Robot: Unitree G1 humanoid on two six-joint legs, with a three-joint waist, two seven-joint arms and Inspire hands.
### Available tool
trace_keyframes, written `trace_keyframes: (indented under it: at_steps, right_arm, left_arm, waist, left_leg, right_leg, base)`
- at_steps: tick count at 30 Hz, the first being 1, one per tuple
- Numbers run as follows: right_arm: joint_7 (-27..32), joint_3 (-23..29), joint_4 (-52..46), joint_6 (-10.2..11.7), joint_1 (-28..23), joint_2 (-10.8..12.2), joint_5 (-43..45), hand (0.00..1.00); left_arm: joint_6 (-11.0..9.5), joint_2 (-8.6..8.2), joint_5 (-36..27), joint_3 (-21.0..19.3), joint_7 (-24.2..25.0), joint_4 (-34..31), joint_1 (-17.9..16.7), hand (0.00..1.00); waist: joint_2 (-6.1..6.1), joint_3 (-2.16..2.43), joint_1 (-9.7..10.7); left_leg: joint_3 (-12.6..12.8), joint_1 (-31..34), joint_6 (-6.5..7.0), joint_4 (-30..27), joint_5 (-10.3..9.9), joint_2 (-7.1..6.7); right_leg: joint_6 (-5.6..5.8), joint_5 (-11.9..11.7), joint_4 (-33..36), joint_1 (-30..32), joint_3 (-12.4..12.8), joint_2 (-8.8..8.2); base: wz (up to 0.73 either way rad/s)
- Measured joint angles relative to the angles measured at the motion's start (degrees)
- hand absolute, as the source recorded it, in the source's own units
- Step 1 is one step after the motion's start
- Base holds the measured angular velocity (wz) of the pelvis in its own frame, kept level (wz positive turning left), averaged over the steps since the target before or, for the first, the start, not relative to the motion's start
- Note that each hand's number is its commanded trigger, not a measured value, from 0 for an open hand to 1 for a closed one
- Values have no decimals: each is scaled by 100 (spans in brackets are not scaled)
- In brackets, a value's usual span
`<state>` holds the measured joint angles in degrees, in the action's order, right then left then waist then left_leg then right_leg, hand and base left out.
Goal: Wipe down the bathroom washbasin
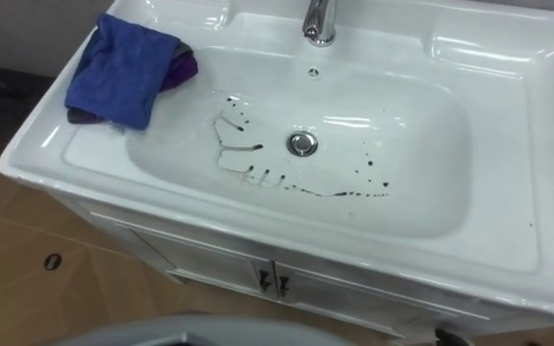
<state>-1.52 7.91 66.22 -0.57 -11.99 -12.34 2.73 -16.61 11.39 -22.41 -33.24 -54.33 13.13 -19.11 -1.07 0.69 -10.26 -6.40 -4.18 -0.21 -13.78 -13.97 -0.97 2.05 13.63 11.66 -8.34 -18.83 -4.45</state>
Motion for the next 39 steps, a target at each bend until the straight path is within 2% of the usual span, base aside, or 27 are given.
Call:
trace_keyframes:
  at_steps: [2, 6, 12, 18, 21, 27, 31, 33, 39]
  right_arm:
    - [9, -4, -9, 95, -17, 0, -3, 0]
    - [-2, -2, -16, 263, -37, 4, -3, 0]
    - [-135, -16, 13, 308, -96, 3, 10, 0]
    - [-245, -24, 27, 313, -87, 4, 162, 0]
    - [-293, -48, 42, 308, -70, 2, 233, 0]
    - [-300, -49, 35, 309, -34, 28, 209, 0]
    - [-299, -49, 28, 311, -36, 33, 215, 0]
    - [-296, -48, 8, 320, -4, 33, 216, 0]
    - [-316, -50, 15, 359, 6, 33, 218, 0]
  left_arm:
    - [-27, 95, -1, -1, -83, -252, 20, 0]
    - [-212, 120, 14, -1, -125, -487, 101, 0]
    - [-217, 121, 99, 12, -121, -719, 88, 0]
    - [-219, 121, 1027, 122, 3, -1007, 73, 0]
    - [-218, 120, 1452, 294, 148, -1096, 74, 0]
    - [-207, 117, 2070, 802, 407, -1101, 76, 0]
    - [-163, 117, 2453, 1029, 613, -1101, 190, 0]
    - [-159, 117, 2497, 1072, 651, -1101, 226, 0]
    - [-103, 109, 2571, 1219, 780, -1091, 316, 0]
  waist:
    - [-25, -8, 13]
    - [-75, -37, 68]
    - [-88, -48, 201]
    - [-84, -65, 275]
    - [-89, -65, 316]
    - [-96, -69, 539]
    - [-113, -74, 631]
    - [-127, -86, 686]
    - [-119, -99, 717]
  left_leg:
    - [24, -23, 1, 18, 0, 6]
    - [8, -56, 1, 32, 0, 5]
    - [5, -84, 1, 53, 0, 6]
    - [8, -110, 3, 73, 0, 5]
    - [9, -145, 3, 91, 0, 12]
    - [9, -164, 4, 101, 0, 21]
    - [32, -161, 3, 97, 0, 25]
    - [77, -156, 3, 98, 0, 30]
    - [422, -200, 3, 115, 0, 63]
  right_leg:
    - [0, 0, 12, 17, 63, 8]
    - [0, 0, 20, 26, 123, 10]
    - [-3, 2, 91, 80, 177, 9]
    - [-11, 6, 95, 101, 314, 28]
    - [-13, 5, 98, 94, 330, 34]
    - [-25, -4, 3, 11, 307, 55]
    - [-26, -6, -8, 21, 319, 60]
    - [-26, -6, -9, 28, 320, 60]
    - [-26, -6, 5, 62, 477, 61]
  base:
    - [-13]
    - [-10]
    - [-6]
    - [-8]
    - [-2]
    - [2]
    - [-1]
    - [-2]
    - [-13]
